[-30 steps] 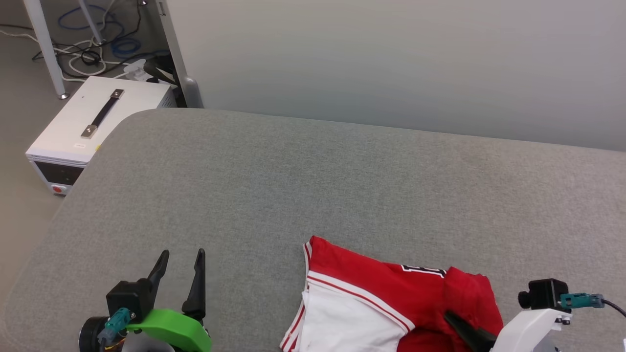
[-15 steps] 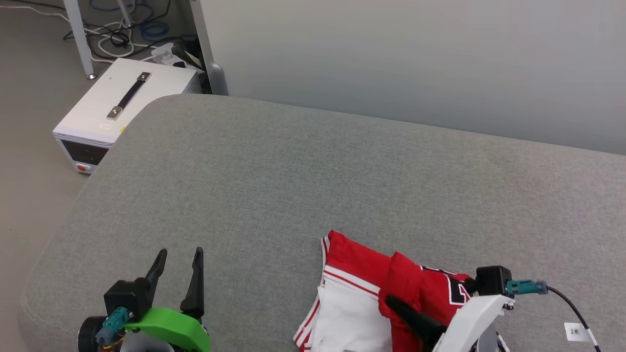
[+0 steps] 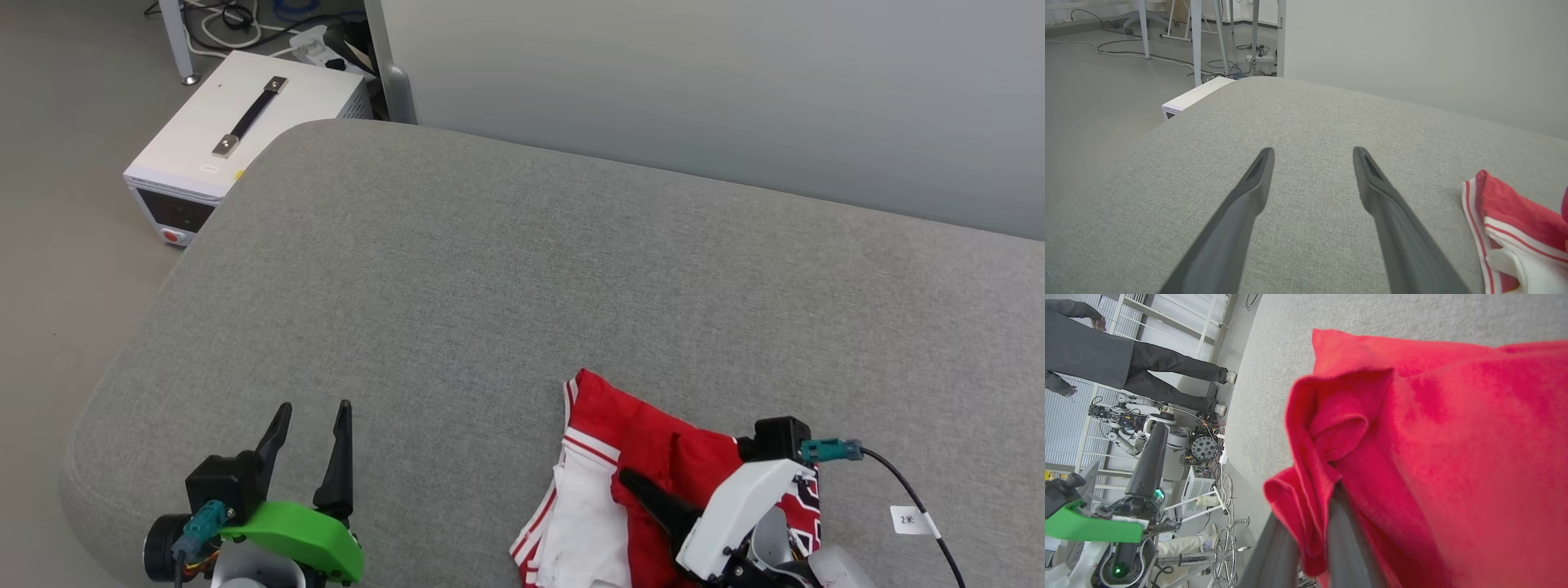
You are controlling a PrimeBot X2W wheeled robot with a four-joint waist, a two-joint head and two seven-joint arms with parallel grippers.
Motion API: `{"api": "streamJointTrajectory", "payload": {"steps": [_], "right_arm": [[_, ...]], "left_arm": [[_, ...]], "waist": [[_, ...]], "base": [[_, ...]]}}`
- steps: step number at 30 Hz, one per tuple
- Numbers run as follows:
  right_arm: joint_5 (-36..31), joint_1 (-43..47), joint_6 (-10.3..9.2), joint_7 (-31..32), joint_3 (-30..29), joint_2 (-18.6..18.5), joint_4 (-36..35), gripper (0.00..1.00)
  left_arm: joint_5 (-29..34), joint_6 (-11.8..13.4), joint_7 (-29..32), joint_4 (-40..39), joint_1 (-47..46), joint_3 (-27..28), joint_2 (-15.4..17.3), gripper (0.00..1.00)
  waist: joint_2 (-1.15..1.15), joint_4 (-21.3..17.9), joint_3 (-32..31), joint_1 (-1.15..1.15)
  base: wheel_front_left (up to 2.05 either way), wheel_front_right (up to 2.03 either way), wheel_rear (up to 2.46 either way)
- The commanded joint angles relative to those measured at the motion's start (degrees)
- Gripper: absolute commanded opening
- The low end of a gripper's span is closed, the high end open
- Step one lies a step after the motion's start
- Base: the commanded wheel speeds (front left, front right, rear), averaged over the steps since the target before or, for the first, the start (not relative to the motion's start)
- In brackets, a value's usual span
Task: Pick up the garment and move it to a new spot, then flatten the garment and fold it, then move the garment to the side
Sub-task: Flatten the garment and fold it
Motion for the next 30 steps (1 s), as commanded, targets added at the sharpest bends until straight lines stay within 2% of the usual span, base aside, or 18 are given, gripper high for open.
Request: {"api": "streamJointTrajectory", "payload": {"steps": [1, 2, 3, 12, 16, 21, 26, 30], "right_arm": [[0.6, -1.5, -0.02, -0.8, 0.5, 0.0, 1.3, 0.0], [1.3, -2.0, -0.02, -0.9, 1.1, 0.0, 2.7, 0.52], [1.9, -2.4, -0.02, -0.8, 1.6, 0.0, 3.7, 1.0], [10.3, -5.6, -0.02, -1.4, 6.7, 0.0, 3.6, 1.0], [10.2, -6.5, -0.02, -1.7, 6.3, 0.0, 3.3, 1.0], [0.7, -8.3, -0.02, -3.3, 4.3, -1.7, 1.0, 1.0], [-13.4, -10.1, -0.02, -8.8, 3.4, -7.9, -5.5, 1.0], [-22.2, -10.4, -0.02, -12.9, 1.7, -12.8, -10.1, 1.0]], "left_arm": [[0.5, -0.2, -0.3, 0.2, -1.0, 0.3, -0.3, 1.0], [0.6, -0.3, -0.3, 0.3, -1.1, 0.3, -0.4, 1.0], [0.7, -0.3, -0.3, 0.3, -1.1, 0.4, -0.4, 1.0], [1.3, -0.5, -0.3, 0.9, -0.9, 1.1, -1.1, 1.0], [1.5, -0.6, -0.3, 0.8, -0.7, 1.2, -1.4, 1.0], [0.6, -0.9, -0.3, -0.2, -0.9, 0.6, -1.8, 1.0], [0.1, -1.0, -0.3, -2.0, -1.1, -0.1, -1.9, 1.0], [-1.8, -1.1, -0.3, -2.6, -1.5, -1.7, -2.0, 1.0]], "waist": [[0.0, 0.3, 0.3, 0.0], [0.0, 0.5, 0.3, 0.0], [0.0, 0.6, 0.3, 0.0], [0.0, 0.5, 0.0, 0.0], [0.0, 0.0, -0.6, 0.0], [0.0, -1.1, -1.2, 0.0], [0.0, -3.1, -1.9, 0.0], [0.0, -5.0, -1.9, 0.0]], "base": [[0.0, 0.0, 0.0], [0.0, 0.0, 0.0], [0.0, 0.0, 0.0], [0.0, 0.0, 0.0], [0.0, 0.0, 0.0], [0.0, 0.0, 0.0], [0.0, 0.0, 0.0], [0.0, 0.0, 0.0]]}}
